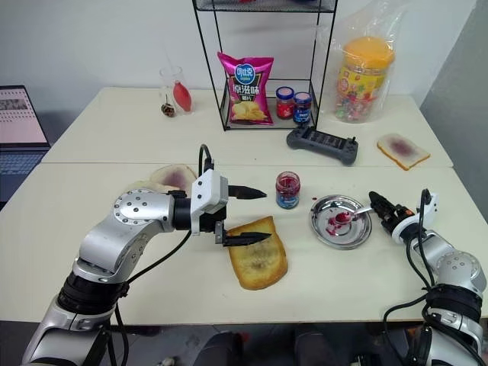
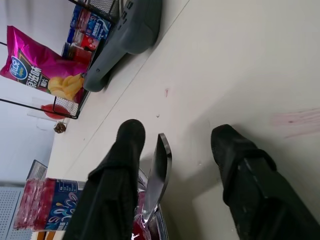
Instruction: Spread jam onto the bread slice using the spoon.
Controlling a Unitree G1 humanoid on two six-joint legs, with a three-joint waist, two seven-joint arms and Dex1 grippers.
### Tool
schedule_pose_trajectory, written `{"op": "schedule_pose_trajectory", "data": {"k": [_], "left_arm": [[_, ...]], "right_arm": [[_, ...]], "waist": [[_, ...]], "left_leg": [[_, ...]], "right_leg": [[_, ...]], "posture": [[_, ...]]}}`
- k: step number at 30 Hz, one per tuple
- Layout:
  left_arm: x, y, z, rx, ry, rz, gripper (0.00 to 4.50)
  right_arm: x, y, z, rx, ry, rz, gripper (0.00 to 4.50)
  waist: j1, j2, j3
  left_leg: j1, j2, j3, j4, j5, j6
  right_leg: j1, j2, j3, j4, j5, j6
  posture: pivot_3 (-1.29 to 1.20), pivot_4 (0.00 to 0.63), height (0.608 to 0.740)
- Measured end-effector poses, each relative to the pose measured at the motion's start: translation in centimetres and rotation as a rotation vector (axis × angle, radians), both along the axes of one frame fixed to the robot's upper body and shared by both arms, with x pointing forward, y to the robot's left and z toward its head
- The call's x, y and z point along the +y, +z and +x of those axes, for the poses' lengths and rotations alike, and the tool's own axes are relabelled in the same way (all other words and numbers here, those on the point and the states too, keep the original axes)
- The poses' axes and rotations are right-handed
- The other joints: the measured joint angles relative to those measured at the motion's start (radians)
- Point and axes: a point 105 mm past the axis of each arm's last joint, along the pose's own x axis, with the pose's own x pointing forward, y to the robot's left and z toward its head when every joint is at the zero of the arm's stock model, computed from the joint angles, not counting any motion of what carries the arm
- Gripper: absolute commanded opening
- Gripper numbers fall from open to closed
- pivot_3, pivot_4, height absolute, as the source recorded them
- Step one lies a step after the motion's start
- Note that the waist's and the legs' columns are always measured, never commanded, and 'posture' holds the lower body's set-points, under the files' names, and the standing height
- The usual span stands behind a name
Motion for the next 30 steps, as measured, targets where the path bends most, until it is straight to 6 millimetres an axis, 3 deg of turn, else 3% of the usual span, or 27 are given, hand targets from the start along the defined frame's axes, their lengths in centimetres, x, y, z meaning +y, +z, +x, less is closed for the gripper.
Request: {"op": "schedule_pose_trajectory", "data": {"k": [8,17,21,25,28,30], "left_arm": [[0.1,0.0,0.0,0.0,0.0,-0.002,4.5],[0.7,-0.4,-0.1,0.009,0.009,0.003,4.5],[2.2,-0.2,0.3,0.024,0.063,-0.027,4.5],[3.8,0.5,1.2,0.041,0.166,-0.086,4.5],[4.0,1.1,2.2,0.037,0.259,-0.171,4.5],[4.1,0.9,2.4,0.043,0.284,-0.183,4.5]], "right_arm": [[0.5,1.1,0.4,-0.045,0.028,0.012,0.04],[1.4,2.3,-0.5,-0.08,0.112,-0.001,0.04],[2.6,6.8,-0.9,-0.205,0.194,-0.043,0.04],[4.2,12.7,-0.8,-0.375,0.23,-0.107,0.04],[6.6,15.5,0.3,-0.439,0.266,-0.149,0.04],[7.9,16.2,0.7,-0.459,0.284,-0.159,0.04]], "waist": [[-0.001,0.0,0.0],[0.0,0.002,0.001],[-0.006,0.004,0.003],[-0.013,0.005,0.003],[-0.016,0.005,0.003],[-0.016,0.005,0.003]], "left_leg": [[0.0,0.0,0.0,0.001,0.0,0.0],[-0.001,0.0,0.0,0.0,0.0,0.0],[-0.001,0.0,0.0,0.0,0.0,0.0],[-0.001,0.0,-0.001,0.0,0.0,0.0],[-0.001,0.0,-0.001,0.0,0.0,0.0],[-0.002,0.0,-0.001,0.0,0.0,0.0]], "right_leg": [[0.0,0.0,0.0,0.0,0.0,0.0],[-0.001,0.0,0.0,0.0,0.0,0.0],[-0.001,0.0,0.0,0.0,0.0,0.0],[-0.001,0.0,-0.001,0.0,0.0,0.0],[-0.001,0.0,0.0,-0.001,0.0,0.0],[-0.001,0.0,-0.001,-0.001,0.0,0.0]], "posture": [[0.0,0.15,0.74],[0.0,0.15,0.74],[0.0,0.15,0.74],[0.0,0.15,0.74],[0.0,0.15,0.74],[0.0,0.15,0.74]]}}
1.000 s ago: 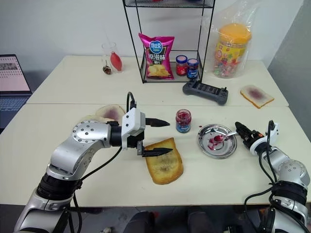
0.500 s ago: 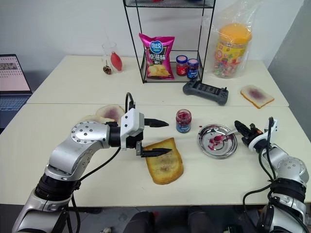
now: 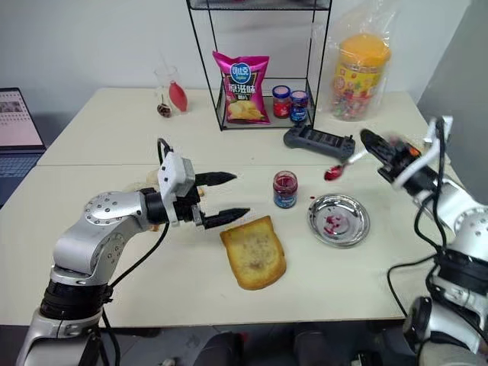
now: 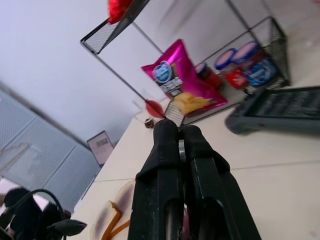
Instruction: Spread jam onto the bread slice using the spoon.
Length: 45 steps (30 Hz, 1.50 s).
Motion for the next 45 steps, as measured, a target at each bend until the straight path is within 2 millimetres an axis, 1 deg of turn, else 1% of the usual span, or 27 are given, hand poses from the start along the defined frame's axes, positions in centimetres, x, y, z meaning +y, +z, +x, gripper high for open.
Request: {"op": "schedule_pose_trajectory", "data": {"k": [3,6,10,14,16,20,22,27,33,34,36,40,45], "left_arm": [[0.1,-0.6,0.1,0.021,0.038,-0.018,4.5],[0.3,-1.7,-0.1,0.055,0.085,-0.031,4.5],[0.5,-1.9,-0.4,0.052,0.103,-0.026,4.5],[0.5,-2.0,-0.6,0.054,0.111,-0.027,4.5],[0.5,-1.9,-0.7,0.05,0.118,-0.03,4.5],[0.3,-1.7,-0.9,0.042,0.119,-0.029,4.5],[0.3,-1.7,-0.9,0.041,0.123,-0.03,4.5],[0.4,-1.9,-1.0,0.057,0.127,-0.028,4.5],[0.4,-1.9,-1.1,0.06,0.124,-0.03,4.5],[0.4,-1.9,-1.1,0.059,0.124,-0.029,4.5],[0.4,-1.8,-1.0,0.057,0.125,-0.024,4.5],[0.4,-1.6,-1.0,0.048,0.124,-0.023,4.5],[0.4,-1.6,-0.9,0.048,0.124,-0.024,4.5]], "right_arm": [[1.9,0.2,0.8,-0.014,0.014,-0.046,0.04],[4.5,0.1,1.6,-0.042,0.041,-0.138,0.04],[6.1,-1.0,1.9,-0.057,0.073,-0.233,0.04],[6.9,-1.6,2.1,-0.076,0.085,-0.274,0.04],[7.7,-2.2,2.6,-0.094,0.083,-0.314,0.04],[8.1,-3.2,3.1,-0.104,0.069,-0.376,0.04],[8.3,-3.2,3.2,-0.148,0.063,-0.428,0.04],[9.7,-3.7,3.0,-0.275,0.089,-0.591,0.04],[11.1,-5.4,2.7,-0.364,0.118,-0.73,0.04],[11.3,-6.0,2.7,-0.366,0.123,-0.752,0.04],[11.5,-6.9,2.8,-0.358,0.124,-0.763,0.04],[11.6,-7.0,2.9,-0.365,0.111,-0.766,0.04],[11.5,-7.3,3.4,-0.222,0.074,-0.61,0.04]], "waist": [[0.001,0.0,0.0],[0.0,0.0,0.0],[0.004,0.0,0.0],[0.006,0.0,0.0],[0.006,0.0,0.0],[0.005,0.0,0.0],[0.005,0.0,0.0],[0.004,0.0,0.0],[0.005,0.0,0.0],[0.005,0.0,0.0],[0.005,0.0,0.0],[0.005,0.0,0.0],[0.005,0.0,0.0]], "left_leg": [[-0.003,0.0,0.0,0.0,0.0,0.0],[-0.006,0.0,-0.001,0.0,0.0,0.0],[-0.008,0.0,-0.001,0.0,0.0,0.0],[-0.009,0.0,-0.001,0.002,0.0,0.0],[-0.009,0.0,-0.001,0.002,0.0,0.0],[-0.01,0.0,-0.001,0.002,0.0,0.0],[-0.01,0.0,-0.001,0.002,0.0,0.0],[-0.011,0.0,-0.002,0.002,0.0,0.0],[-0.011,0.0,-0.002,0.002,0.0,0.0],[-0.011,0.0,-0.002,0.002,0.0,0.0],[-0.011,0.0,-0.002,0.002,0.0,0.0],[-0.01,0.0,-0.002,0.002,0.0,0.0],[-0.01,0.0,-0.003,0.002,0.0,0.0]], "right_leg": [[-0.003,0.0,-0.001,0.0,0.0,0.0],[-0.006,0.0,-0.001,0.0,0.0,0.0],[-0.007,-0.001,-0.002,0.0,0.0,-0.001],[-0.007,-0.001,-0.002,0.0,0.0,-0.001],[-0.008,-0.001,-0.002,0.0,0.0,-0.001],[-0.009,-0.001,-0.002,0.001,0.001,-0.001],[-0.009,-0.001,-0.002,0.0,0.001,-0.003],[-0.01,-0.001,-0.003,0.0,0.003,-0.005],[-0.01,-0.001,-0.003,0.001,0.003,-0.005],[-0.01,-0.001,-0.003,0.001,0.003,-0.005],[-0.01,-0.001,-0.003,0.001,0.003,-0.005],[-0.009,-0.001,-0.003,0.001,0.003,-0.006],[-0.009,-0.001,-0.004,0.002,0.004,-0.006]], "posture": [[0.0,0.15,0.74],[0.0,0.15,0.74],[0.0,0.15,0.74],[0.0,0.15,0.74],[0.0,0.15,0.74],[0.0,0.15,0.74],[0.0,0.15,0.74],[0.0,0.15,0.74],[0.0,0.15,0.74],[0.0,0.15,0.74],[0.0,0.15,0.74],[0.0,0.15,0.74],[0.0,0.15,0.74]]}}
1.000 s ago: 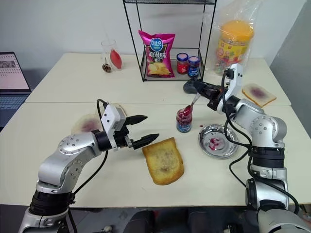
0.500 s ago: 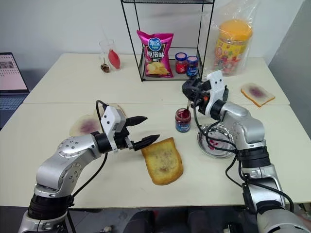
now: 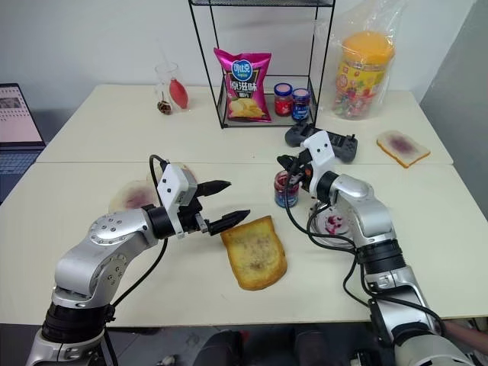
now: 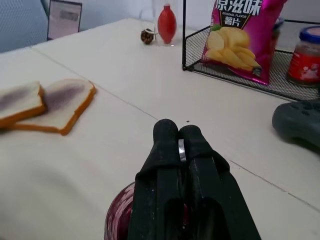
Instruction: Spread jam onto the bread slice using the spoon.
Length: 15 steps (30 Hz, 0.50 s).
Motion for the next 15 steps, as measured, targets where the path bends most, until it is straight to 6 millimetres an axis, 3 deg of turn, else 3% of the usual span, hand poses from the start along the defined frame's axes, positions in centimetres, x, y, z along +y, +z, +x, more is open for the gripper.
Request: {"op": "schedule_pose_trajectory", "data": {"k": [6,15], "left_arm": [[-0.1,0.2,0.0,-0.005,-0.003,0.0,4.5],[-0.2,0.6,0.2,-0.024,-0.008,0.001,4.5]], "right_arm": [[-0.4,-0.4,0.0,0.184,-0.038,0.173,0.04],[-1.2,0.6,0.4,0.353,-0.096,0.395,0.04]], "waist": [[0.0,0.0,0.0],[-0.003,0.0,0.0]], "left_leg": [[0.0,0.0,0.0,0.0,0.0,0.0],[-0.001,0.0,0.001,-0.001,0.0,0.0]], "right_leg": [[0.0,0.0,0.0,0.0,0.0,0.0],[-0.001,0.0,0.0,0.0,0.0,0.0]], "posture": [[0.0,0.15,0.74],[0.0,0.15,0.74]]}}
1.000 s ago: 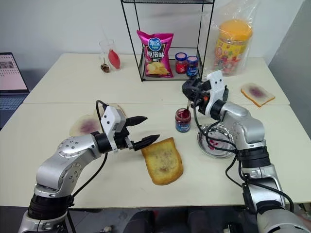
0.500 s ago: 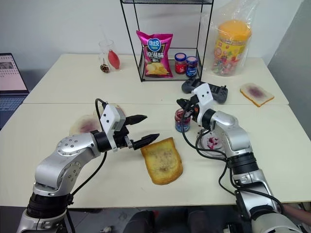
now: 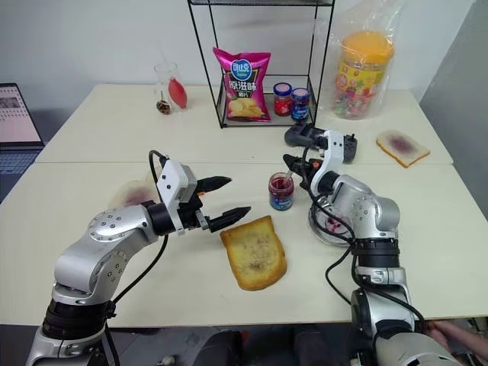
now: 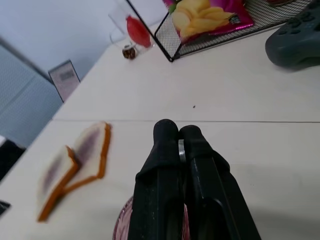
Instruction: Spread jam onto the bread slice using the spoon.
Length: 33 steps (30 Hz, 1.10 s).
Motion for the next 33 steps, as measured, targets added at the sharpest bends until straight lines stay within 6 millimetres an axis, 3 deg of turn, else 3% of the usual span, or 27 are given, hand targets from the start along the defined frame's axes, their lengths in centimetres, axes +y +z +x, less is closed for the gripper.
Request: {"op": "schedule_pose_trajectory", "data": {"k": [11,21,33], "left_arm": [[0.0,0.0,0.0,0.0,0.0,0.001,4.5],[-0.1,-0.2,0.0,0.009,-0.019,0.005,4.5],[0.1,-0.2,0.3,0.003,-0.03,0.017,4.5]], "right_arm": [[-1.3,1.5,0.3,0.045,-0.044,0.079,0.04],[-2.1,2.2,0.5,0.048,-0.072,0.084,0.04],[-2.8,2.4,0.5,0.105,-0.116,0.222,0.04]], "waist": [[-0.001,0.0,0.0],[-0.001,0.0,0.0],[-0.001,0.0,0.0]], "left_leg": [[-0.001,0.0,0.001,0.0,0.0,0.0],[-0.001,0.0,0.001,0.0,0.0,0.0],[-0.002,0.0,0.001,0.0,0.0,0.0]], "right_leg": [[-0.001,0.0,0.0,0.0,0.0,0.0],[-0.001,0.0,0.0,0.0,0.0,0.0],[-0.003,0.0,0.001,0.0,0.0,0.0]], "posture": [[0.0,0.15,0.74],[0.0,0.15,0.74],[0.0,0.15,0.74]]}}
